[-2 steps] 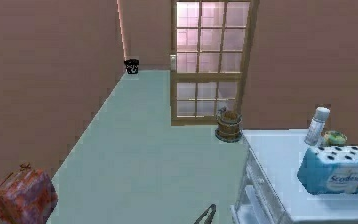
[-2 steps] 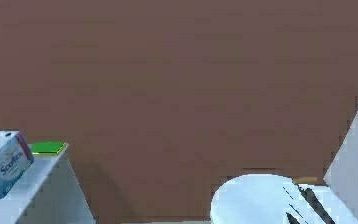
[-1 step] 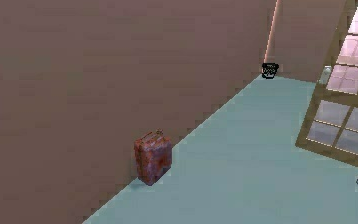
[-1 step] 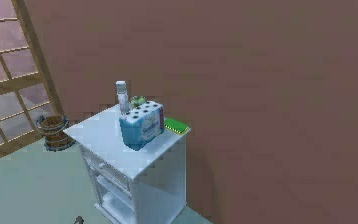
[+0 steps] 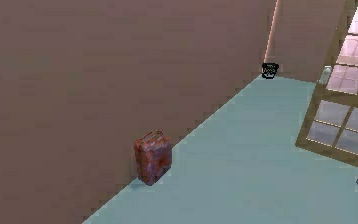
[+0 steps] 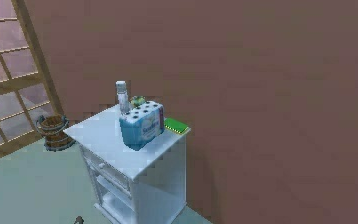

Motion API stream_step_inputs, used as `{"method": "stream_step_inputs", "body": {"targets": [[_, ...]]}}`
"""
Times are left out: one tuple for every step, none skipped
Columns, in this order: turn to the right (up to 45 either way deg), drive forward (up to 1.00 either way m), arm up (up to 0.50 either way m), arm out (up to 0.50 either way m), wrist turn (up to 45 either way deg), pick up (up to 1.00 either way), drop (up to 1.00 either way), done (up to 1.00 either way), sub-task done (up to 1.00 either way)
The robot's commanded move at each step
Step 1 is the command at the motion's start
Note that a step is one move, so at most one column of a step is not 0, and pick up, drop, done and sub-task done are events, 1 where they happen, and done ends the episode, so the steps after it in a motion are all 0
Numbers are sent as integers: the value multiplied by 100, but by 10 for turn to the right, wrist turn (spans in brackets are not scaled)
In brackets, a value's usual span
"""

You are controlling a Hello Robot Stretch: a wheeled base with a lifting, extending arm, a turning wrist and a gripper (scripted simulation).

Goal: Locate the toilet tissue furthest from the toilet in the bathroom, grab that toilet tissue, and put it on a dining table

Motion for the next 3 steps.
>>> {"method": "stream_step_inputs", "body": {"targets": [[0, 0, 38, 0, 0, 0, 0, 0, 0], [0, 0, 0, 50, 0, 0, 0, 0, 0], [0, 0, 0, 0, 450, 0, 0, 0, 0]]}}
